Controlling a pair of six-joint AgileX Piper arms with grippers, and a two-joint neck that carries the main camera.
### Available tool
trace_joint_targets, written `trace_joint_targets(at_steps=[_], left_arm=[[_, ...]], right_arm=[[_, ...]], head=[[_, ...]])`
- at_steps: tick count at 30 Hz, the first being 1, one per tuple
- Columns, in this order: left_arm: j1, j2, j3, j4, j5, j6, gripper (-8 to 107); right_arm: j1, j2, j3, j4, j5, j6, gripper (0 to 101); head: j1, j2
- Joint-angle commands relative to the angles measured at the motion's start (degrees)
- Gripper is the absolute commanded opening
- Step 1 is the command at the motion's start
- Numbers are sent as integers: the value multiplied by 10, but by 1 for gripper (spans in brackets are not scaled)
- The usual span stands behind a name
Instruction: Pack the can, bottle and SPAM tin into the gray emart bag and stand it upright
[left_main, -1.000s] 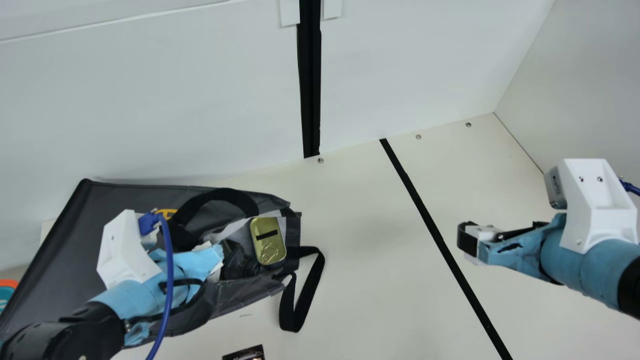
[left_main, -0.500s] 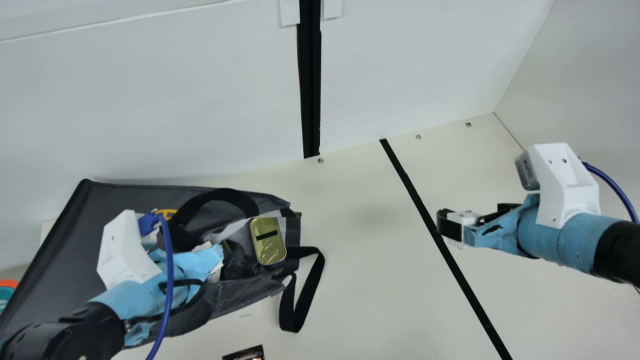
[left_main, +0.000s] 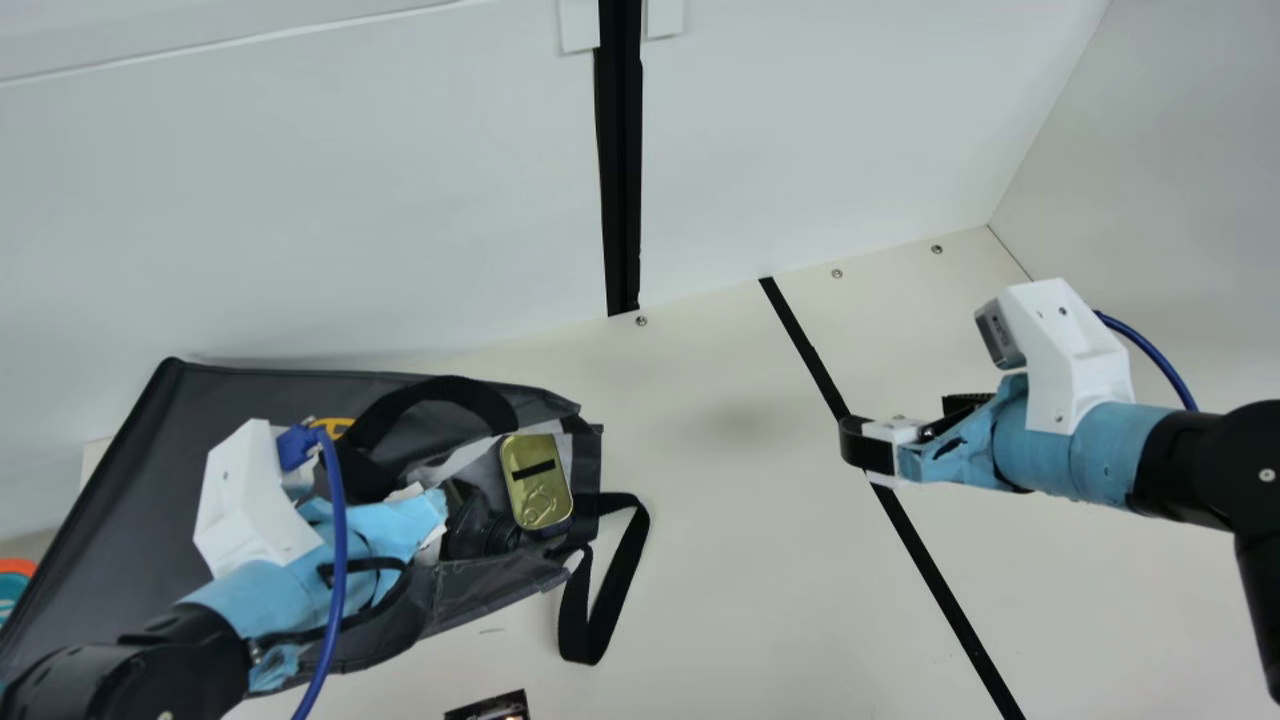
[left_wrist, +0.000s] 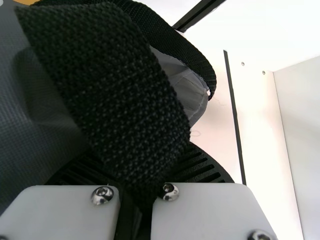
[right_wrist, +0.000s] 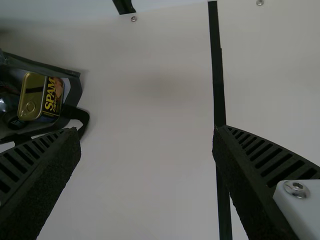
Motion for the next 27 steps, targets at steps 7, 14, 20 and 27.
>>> trace_joint_targets(at_steps=[7, 14, 20, 27], left_arm=[[0, 0, 0, 0, 0, 0, -8], [0, 0, 0, 0, 0, 0, -8], [0, 0, 0, 0, 0, 0, -8], [0, 0, 0, 0, 0, 0, -8]], right_arm=[[8, 33, 12, 36, -8, -61, 95], [18, 60, 24, 64, -16, -111, 95], [30, 84, 32, 81, -26, -148, 95], [48, 114, 35, 99, -36, -184, 95]], head=[[-13, -1], [-13, -1], [-13, -1], [-13, -1]])
